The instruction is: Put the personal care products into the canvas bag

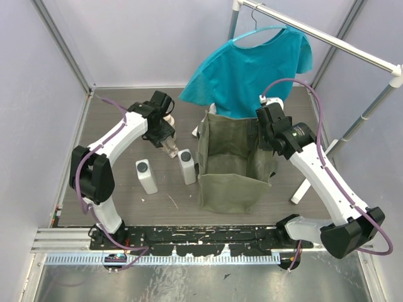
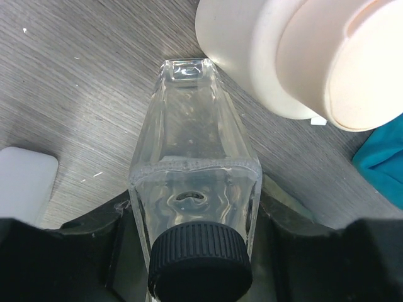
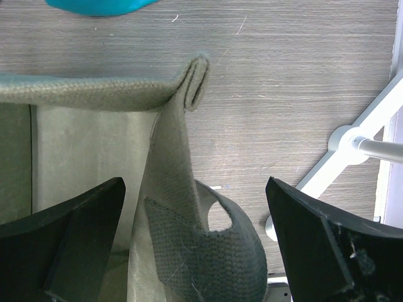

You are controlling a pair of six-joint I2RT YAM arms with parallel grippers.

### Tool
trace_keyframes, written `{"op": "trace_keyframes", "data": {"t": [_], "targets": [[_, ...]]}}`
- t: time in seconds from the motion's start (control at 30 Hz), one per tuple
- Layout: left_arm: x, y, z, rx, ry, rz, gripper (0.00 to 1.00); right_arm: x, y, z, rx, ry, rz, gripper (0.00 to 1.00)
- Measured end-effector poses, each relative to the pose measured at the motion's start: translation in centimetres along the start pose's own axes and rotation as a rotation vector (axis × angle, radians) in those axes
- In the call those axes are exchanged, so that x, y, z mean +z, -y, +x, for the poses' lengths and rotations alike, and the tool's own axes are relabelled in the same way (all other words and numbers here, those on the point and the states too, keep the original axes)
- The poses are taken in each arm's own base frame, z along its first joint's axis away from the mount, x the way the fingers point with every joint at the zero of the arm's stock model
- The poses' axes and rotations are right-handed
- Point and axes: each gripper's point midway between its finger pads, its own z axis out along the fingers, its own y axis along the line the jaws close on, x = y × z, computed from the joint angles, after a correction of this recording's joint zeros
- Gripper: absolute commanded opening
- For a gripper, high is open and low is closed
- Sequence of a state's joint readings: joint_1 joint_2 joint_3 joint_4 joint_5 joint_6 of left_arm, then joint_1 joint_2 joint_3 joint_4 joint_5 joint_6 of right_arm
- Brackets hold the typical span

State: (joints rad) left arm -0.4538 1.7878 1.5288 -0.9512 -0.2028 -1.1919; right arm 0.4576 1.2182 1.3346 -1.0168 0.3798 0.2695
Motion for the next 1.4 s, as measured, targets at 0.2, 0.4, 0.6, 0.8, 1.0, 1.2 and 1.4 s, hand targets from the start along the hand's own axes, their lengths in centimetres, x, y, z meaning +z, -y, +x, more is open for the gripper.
{"op": "trace_keyframes", "data": {"t": [0.2, 0.4, 0.6, 0.8, 1.0, 1.2, 1.4], "targets": [[0.1, 0.3, 0.2, 0.053, -0.022, 0.047, 0.00, 0.3, 0.0, 0.1, -0.005, -0.005, 0.002, 1.00], [0.0, 1.7, 0.7, 0.226, -0.036, 0.177, 0.00, 0.4, -0.1, 0.0, -0.005, 0.001, 0.004, 1.00], [-2.3, 0.5, 1.0, 0.501, 0.000, 0.224, 0.00, 0.4, 0.0, 0.0, -0.006, 0.003, 0.009, 1.00], [-7.4, -0.3, 0.2, 0.736, 0.028, 0.284, 0.00, 1.1, -0.1, 0.1, -0.019, -0.017, 0.023, 1.00], [-12.5, 0.1, -0.6, 0.920, 0.029, 0.355, 0.00, 2.0, -0.3, 0.4, -0.037, -0.041, 0.033, 1.00], [-19.6, 1.6, -2.1, 1.015, 0.110, 0.482, 0.00, 2.0, -0.1, 0.1, -0.042, -0.037, 0.043, 1.00], [-29.6, 4.5, -3.9, 1.045, 0.319, 0.736, 0.00, 1.7, 0.0, -0.6, -0.034, -0.017, 0.051, 1.00]]}}
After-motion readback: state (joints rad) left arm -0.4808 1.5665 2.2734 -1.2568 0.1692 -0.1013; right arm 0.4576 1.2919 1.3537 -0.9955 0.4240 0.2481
